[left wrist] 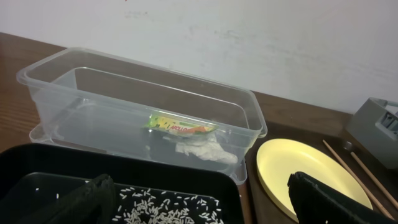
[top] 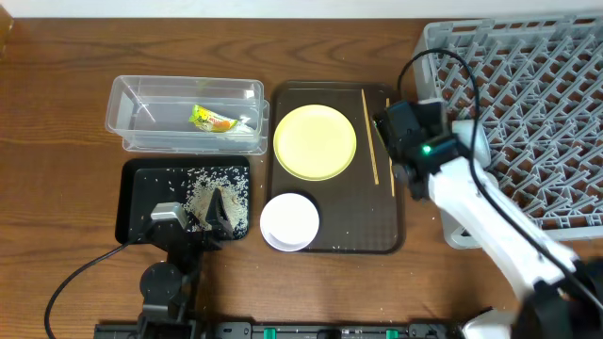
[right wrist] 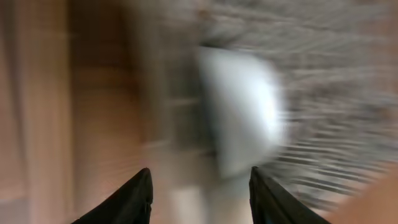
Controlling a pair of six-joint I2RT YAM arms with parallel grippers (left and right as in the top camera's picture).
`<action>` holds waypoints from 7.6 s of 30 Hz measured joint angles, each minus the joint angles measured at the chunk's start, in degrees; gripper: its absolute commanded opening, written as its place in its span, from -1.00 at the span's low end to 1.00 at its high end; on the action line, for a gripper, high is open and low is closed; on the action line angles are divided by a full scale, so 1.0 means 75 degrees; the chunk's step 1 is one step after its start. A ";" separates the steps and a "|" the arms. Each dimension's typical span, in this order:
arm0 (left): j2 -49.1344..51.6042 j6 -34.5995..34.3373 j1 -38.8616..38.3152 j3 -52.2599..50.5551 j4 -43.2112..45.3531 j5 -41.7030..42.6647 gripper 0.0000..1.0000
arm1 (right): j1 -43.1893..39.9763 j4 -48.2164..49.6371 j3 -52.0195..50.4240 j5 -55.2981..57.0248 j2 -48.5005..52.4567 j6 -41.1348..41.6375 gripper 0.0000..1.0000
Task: Sort waste into correct bins and load items into the dishwasher rack
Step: 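Grasp the pink bowl with the right gripper, then carry the pink bowl right and place it in the grey rack, then reach the right gripper toward the yellow plate, then lift the yellow plate and carry it right into the grey rack, then stand the yellow plate upright in the rack and release it, then grasp the left wooden chopstick on the brown tray with the right gripper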
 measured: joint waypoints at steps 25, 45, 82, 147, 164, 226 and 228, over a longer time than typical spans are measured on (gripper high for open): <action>0.0000 0.0000 0.0000 0.0000 0.0000 0.0003 0.82 | 0.2675 0.0309 0.0140 -0.5890 0.1947 0.2043 -0.98; 0.0000 0.0000 0.0000 0.0000 0.0000 0.0003 0.83 | -0.1119 -0.0446 0.0163 0.2247 -0.2326 0.1891 -0.97; 0.0000 0.0000 0.0000 0.0000 0.0000 0.0003 0.82 | -0.1827 -0.0423 0.0178 0.1871 0.0050 0.0443 0.08; 0.0000 0.0000 0.0000 0.0000 0.0000 0.0003 0.83 | -0.3509 0.2964 0.0356 0.3952 -0.2186 -0.3174 -0.98; 0.0000 0.0000 0.0000 0.0000 0.0000 0.0003 0.83 | -0.4028 0.3570 0.0353 0.4249 0.0810 -0.4211 -0.98; 0.0000 0.0000 0.0000 0.0000 0.0000 0.0003 0.83 | -0.0548 0.2384 0.0239 -0.4543 0.2795 0.0356 -0.31; 0.0000 0.0000 0.0000 0.0000 0.0003 0.0003 0.83 | -0.0487 0.2433 0.0251 -0.4529 0.2940 0.0347 -0.56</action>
